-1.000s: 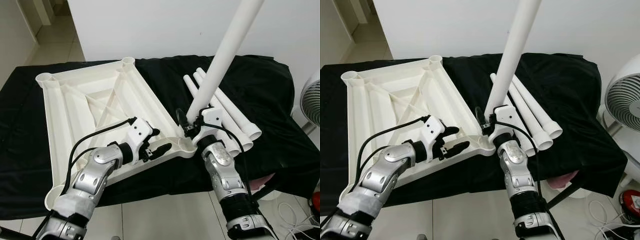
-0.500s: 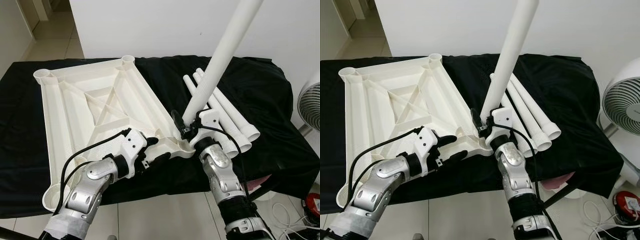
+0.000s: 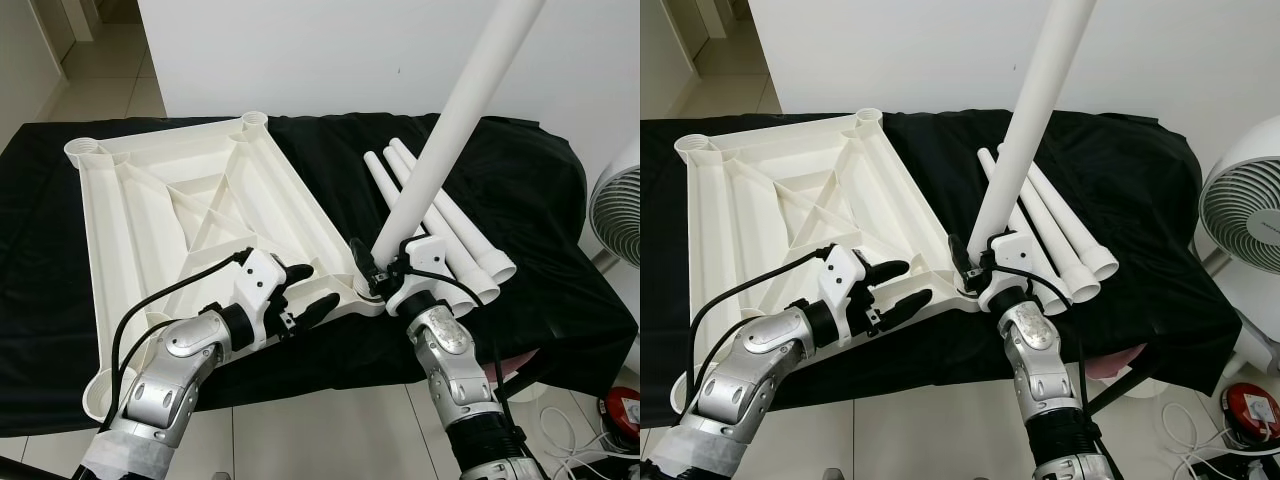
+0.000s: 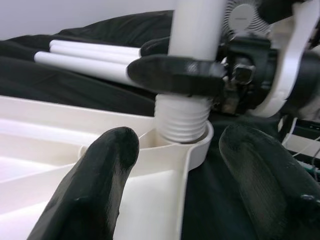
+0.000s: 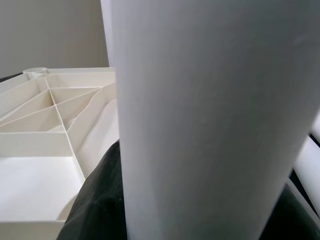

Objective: Building children table

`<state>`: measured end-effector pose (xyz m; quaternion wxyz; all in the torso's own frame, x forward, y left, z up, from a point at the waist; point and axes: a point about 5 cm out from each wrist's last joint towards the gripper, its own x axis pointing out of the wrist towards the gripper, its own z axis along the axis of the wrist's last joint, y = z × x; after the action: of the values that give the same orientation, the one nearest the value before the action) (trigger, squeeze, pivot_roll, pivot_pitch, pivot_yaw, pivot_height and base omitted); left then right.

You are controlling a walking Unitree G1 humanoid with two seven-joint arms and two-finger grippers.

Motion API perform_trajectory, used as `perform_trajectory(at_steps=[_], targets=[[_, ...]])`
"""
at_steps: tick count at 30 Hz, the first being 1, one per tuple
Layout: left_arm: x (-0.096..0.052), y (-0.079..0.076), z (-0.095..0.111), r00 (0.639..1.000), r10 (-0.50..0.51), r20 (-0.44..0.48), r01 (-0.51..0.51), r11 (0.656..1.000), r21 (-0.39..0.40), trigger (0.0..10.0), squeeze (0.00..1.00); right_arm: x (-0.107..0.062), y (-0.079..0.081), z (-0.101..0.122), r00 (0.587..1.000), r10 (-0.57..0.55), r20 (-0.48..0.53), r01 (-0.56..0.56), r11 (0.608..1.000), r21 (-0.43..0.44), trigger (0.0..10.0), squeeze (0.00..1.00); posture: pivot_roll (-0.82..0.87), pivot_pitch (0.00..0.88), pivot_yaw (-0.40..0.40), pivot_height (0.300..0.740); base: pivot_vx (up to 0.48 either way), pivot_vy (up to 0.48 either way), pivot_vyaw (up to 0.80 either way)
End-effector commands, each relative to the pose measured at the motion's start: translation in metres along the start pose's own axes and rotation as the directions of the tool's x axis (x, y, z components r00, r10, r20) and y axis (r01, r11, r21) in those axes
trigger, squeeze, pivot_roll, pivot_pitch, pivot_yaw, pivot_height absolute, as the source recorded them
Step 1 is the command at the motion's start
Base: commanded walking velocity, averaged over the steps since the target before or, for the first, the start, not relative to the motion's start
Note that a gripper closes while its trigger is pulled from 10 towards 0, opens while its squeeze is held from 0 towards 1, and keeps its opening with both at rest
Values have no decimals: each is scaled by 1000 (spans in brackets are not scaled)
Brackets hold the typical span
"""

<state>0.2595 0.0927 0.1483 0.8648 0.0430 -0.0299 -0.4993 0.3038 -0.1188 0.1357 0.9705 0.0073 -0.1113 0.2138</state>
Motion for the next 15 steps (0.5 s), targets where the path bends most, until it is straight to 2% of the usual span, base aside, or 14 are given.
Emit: perform_trajectory(at_steps=[1, 15], targets=[[1, -3, 1, 1000, -17, 1, 17, 1000, -2, 10000, 0, -2, 1, -7, 999, 15, -36, -15, 1000, -7, 10000, 0, -58, 0, -37, 740, 0, 0, 0], [3, -9, 2, 1000, -29, 0, 29, 999, -20, 10000, 0, -3, -7, -24, 988, 87, -128, -97, 992, -80, 10000, 0, -55, 0, -39, 740, 0, 0, 0]])
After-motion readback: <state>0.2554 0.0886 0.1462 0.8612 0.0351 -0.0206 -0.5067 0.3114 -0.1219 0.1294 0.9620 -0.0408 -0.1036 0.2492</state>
